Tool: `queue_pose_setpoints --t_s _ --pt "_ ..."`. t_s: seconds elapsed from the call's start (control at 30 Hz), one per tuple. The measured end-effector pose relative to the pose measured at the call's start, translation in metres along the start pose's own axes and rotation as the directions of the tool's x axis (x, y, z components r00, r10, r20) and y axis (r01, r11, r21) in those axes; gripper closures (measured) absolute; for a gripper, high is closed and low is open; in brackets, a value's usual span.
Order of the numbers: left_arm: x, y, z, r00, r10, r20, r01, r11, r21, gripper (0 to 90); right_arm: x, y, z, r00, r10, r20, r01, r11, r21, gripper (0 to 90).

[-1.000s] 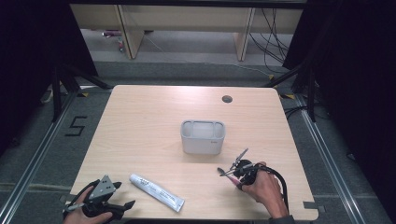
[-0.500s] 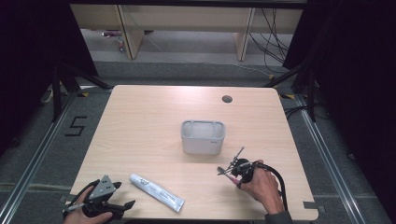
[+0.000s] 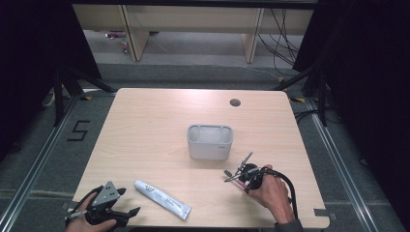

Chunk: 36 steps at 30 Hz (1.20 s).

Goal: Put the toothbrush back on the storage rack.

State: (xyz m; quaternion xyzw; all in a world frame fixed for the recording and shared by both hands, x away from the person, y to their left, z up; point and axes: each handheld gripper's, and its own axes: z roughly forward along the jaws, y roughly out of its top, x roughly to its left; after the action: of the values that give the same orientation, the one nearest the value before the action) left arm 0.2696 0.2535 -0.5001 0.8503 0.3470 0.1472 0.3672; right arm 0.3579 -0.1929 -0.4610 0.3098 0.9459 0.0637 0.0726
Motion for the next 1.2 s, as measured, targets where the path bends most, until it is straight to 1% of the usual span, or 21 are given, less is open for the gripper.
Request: queue_pose_setpoints --t_s 0.07,0.13,0.17,0.23,0.3,0.47,0.6,0.67,0.73,0.77,0.83,0.87,0.9,0.93,0.97,1.03,1.07,1.1,1.13,1.17,1.2 --pt "0.000 0.001 0.000 1.0000 -0.008 0.005 0.008 1.0000 -0.001 16.2 -0.002 0.000 -0.007 0.9992 -0.039 0.007 0.040 0.998 -0.040 78.9" --pt "-0.001 0.001 -0.001 0.9999 -0.008 0.008 0.008 1.0000 -0.001 16.2 0.002 0.000 -0.015 1.0000 0.003 -0.008 -0.003 0.998 -0.063 78.9" --pt "0.000 0.000 0.000 1.0000 0.000 -0.006 0.000 1.0000 0.000 16.2 0.002 0.000 -0.017 0.9999 -0.010 -0.013 0.009 0.997 -0.075 78.9" --pt "-0.001 0.001 -0.001 0.9999 -0.009 0.007 0.009 1.0000 -0.003 16.2 0.001 -0.001 -0.020 1.0000 -0.005 -0.008 0.004 0.995 -0.095 78.9" --pt "0.000 0.001 0.000 1.0000 -0.003 -0.008 0.003 1.0000 -0.003 16.2 0.000 -0.002 -0.021 0.9999 0.009 -0.009 -0.010 0.994 -0.106 78.9" --pt "0.000 0.001 0.000 0.9999 -0.010 0.005 0.010 1.0000 -0.003 16.2 -0.002 -0.005 -0.028 0.9999 0.011 -0.012 -0.012 0.991 -0.132 79.0" --pt "-0.001 0.000 0.000 0.9999 -0.009 0.007 0.009 1.0000 -0.001 16.2 -0.003 -0.007 -0.037 0.9993 0.032 -0.018 -0.035 0.983 -0.178 79.0" --pt "-0.001 0.001 0.000 0.9999 -0.011 0.009 0.011 0.9999 -0.003 16.2 -0.004 -0.009 -0.041 0.9972 0.060 -0.044 -0.068 0.974 -0.214 79.0" --pt "0.000 0.000 0.000 1.0000 0.005 -0.004 -0.005 1.0000 0.004 16.2 -0.007 -0.012 -0.045 0.9957 0.074 -0.056 -0.086 0.958 -0.275 79.0" --pt "-0.001 0.000 0.000 1.0000 0.001 0.001 -0.001 1.0000 0.003 16.2 -0.011 -0.014 -0.047 0.9967 0.062 -0.053 -0.075 0.948 -0.310 79.0" --pt "0.000 0.001 0.000 1.0000 -0.005 -0.008 0.005 1.0000 -0.002 16.2 -0.015 -0.017 -0.050 0.9939 0.088 -0.067 -0.106 0.925 -0.364 79.0" --pt "-0.001 0.001 0.000 0.9998 -0.017 0.012 0.018 0.9998 -0.013 16.2 -0.015 -0.018 -0.053 0.9921 0.111 -0.060 -0.125 0.918 -0.375 79.0" --pt "-0.001 0.000 0.000 0.9998 -0.014 0.011 0.014 0.9999 -0.008 16.2 -0.019 -0.022 -0.055 0.9946 0.092 -0.046 -0.103 0.909 -0.404 79.0" --pt "0.000 0.000 0.000 1.0000 0.001 -0.006 -0.001 1.0000 0.002 16.2 -0.020 -0.023 -0.057 0.9924 0.105 -0.064 -0.122 0.898 -0.423 79.0" --pt "-0.001 0.000 -0.001 1.0000 -0.003 0.008 0.003 1.0000 0.001 16.2 -0.021 -0.025 -0.056 0.9904 0.117 -0.073 -0.138 0.881 -0.452 79.0" --pt "-0.001 0.001 0.000 0.9998 -0.015 0.009 0.015 0.9999 -0.007 16.2 -0.026 -0.028 -0.058 0.9930 0.094 -0.071 -0.117 0.866 -0.486 79.0" --pt "-0.001 0.001 0.001 1.0000 -0.008 0.000 0.008 1.0000 -0.003 16.2 -0.027 -0.029 -0.059 0.9930 0.092 -0.074 -0.117 0.857 -0.502 79.0" --pt "0.000 0.001 0.000 1.0000 0.003 0.003 -0.003 1.0000 0.004 16.2 -0.028 -0.030 -0.058 0.9930 0.096 -0.069 -0.118 0.841 -0.528 79.0" --pt "-0.001 0.000 0.000 0.9999 -0.005 0.011 0.005 1.0000 0.000 16.2 -0.029 -0.031 -0.060 0.9928 0.098 -0.069 -0.120 0.838 -0.532 79.0" --pt "-0.001 0.000 0.000 0.9999 -0.009 0.008 0.009 1.0000 0.000 16.2 -0.029 -0.032 -0.061 0.9892 0.122 -0.081 -0.147 0.833 -0.533 79.0" --pt "-0.002 0.000 0.001 0.9997 -0.024 0.009 0.024 0.9996 -0.015 16.2 -0.028 -0.032 -0.060 0.9869 0.144 -0.072 -0.160 0.815 -0.557 79.0"
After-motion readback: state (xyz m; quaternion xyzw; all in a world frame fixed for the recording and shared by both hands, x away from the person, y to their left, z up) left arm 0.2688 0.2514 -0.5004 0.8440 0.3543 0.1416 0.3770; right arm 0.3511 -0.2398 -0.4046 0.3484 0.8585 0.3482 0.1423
